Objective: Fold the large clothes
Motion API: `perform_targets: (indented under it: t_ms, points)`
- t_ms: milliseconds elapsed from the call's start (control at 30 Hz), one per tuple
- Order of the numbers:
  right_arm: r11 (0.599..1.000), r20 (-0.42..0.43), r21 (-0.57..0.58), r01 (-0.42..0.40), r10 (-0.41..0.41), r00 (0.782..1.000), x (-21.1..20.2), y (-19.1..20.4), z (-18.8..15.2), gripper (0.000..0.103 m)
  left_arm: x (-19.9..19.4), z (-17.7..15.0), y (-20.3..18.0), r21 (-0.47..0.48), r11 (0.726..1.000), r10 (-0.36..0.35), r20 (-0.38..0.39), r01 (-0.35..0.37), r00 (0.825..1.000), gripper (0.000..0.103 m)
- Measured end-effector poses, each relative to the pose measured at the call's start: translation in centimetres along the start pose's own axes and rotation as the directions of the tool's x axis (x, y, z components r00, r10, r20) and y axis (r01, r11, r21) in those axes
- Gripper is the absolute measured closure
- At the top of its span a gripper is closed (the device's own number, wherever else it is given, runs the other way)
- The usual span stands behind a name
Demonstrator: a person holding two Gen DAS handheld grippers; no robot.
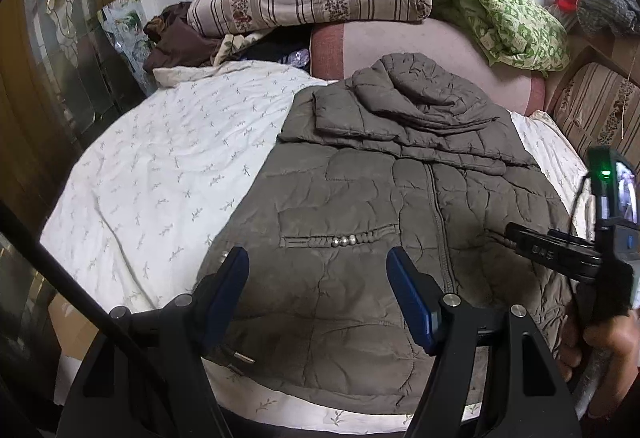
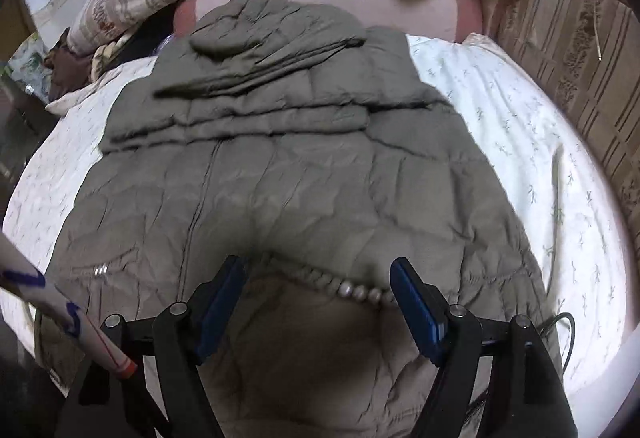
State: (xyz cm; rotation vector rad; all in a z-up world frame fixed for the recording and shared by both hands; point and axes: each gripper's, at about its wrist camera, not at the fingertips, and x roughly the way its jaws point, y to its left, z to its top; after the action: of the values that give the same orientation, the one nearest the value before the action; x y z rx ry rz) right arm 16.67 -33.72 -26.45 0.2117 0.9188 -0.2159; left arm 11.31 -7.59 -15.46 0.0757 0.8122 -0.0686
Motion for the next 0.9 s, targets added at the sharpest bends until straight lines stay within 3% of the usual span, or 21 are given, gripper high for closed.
perform_targets:
  t_ms: [133, 300, 467, 600, 700, 900]
  points:
    - [1.0, 0.037, 0.019, 0.015, -0.016, 0.999, -1.7, -0.9, 1.0, 0.023, 1.3, -0.4, 0.1, -0.004, 1.0, -0.014, -0.028, 0.014, 1.0, 0.033]
    - [1.0, 0.145, 0.025, 0.01, -0.013, 0.989, -2.8, 0.9, 6.0, 0.022, 2.8, -0.7, 0.5, -0.016, 1.0, -0.026, -0.055, 0.025, 0.998, 0.033]
    - [0.999, 0.197, 0.037, -0.022, 0.014, 0.98, 1.5, 3.6, 12.8, 0.025, 4.2, -0.7, 1.8, -0.03, 1.0, -0.011, -0.075, 0.008, 0.997, 0.033]
    - [0.994, 0.13, 0.004, 0.112, -0.111, 0.985, 8.7, 5.7, 15.9, 0.028, 5.4, -0.3, 3.3, -0.043, 0.999, 0.018, -0.086, -0.022, 0.996, 0.033]
    - [0.99, -0.028, 0.027, 0.141, -0.14, 0.99, 13.7, 5.5, 16.0, 0.028, 5.9, -0.1, 4.1, -0.055, 0.998, 0.03, -0.087, -0.035, 0.996, 0.033]
    - [0.999, -0.035, 0.035, 0.003, -0.002, 0.999, 9.7, 3.6, 14.3, 0.028, 6.1, 0.0, 4.5, -0.063, 0.997, 0.032, -0.09, -0.037, 0.995, 0.033]
